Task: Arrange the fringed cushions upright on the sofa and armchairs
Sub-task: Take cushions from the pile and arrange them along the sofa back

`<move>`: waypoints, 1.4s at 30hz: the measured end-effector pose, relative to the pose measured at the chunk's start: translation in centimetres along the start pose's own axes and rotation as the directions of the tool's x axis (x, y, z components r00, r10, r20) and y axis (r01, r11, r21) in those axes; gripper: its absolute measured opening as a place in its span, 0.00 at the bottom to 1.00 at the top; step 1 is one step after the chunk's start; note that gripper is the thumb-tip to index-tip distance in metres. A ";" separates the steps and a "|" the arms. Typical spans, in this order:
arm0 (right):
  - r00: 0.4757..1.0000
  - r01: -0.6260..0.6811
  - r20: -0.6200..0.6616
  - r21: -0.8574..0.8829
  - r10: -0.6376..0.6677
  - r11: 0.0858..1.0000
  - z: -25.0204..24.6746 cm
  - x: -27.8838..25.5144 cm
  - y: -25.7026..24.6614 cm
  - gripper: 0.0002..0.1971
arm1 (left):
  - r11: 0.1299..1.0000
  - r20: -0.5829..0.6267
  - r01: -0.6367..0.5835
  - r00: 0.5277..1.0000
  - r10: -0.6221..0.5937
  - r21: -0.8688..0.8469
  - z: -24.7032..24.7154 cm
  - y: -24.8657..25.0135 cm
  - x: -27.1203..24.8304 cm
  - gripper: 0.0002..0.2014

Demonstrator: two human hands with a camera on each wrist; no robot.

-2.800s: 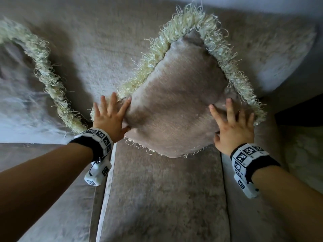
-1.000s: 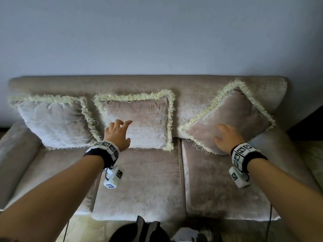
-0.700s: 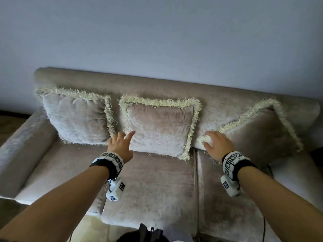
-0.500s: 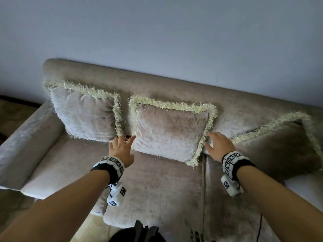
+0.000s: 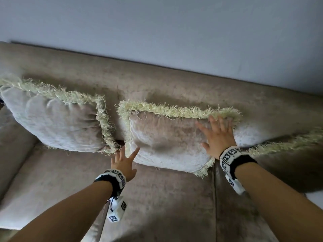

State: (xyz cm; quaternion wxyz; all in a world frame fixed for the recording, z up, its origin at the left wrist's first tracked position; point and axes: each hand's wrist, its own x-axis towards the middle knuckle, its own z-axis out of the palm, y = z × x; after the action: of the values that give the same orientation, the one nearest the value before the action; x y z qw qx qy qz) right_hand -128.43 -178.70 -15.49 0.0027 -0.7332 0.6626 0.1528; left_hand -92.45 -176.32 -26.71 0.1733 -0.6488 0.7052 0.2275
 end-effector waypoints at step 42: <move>0.905 -0.230 -0.279 0.312 0.320 0.922 9.6 -2.1 3.8 0.48 | 0.875 -0.331 -0.479 0.816 0.473 0.068 -3.3 -4.6 7.3 0.60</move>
State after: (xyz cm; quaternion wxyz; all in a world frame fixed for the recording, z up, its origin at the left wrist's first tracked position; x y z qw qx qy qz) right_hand -134.43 -175.15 -23.41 -0.0279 -0.6391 0.7660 -0.0635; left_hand -88.46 -184.47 -28.34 -0.0184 -0.4826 0.8618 0.1552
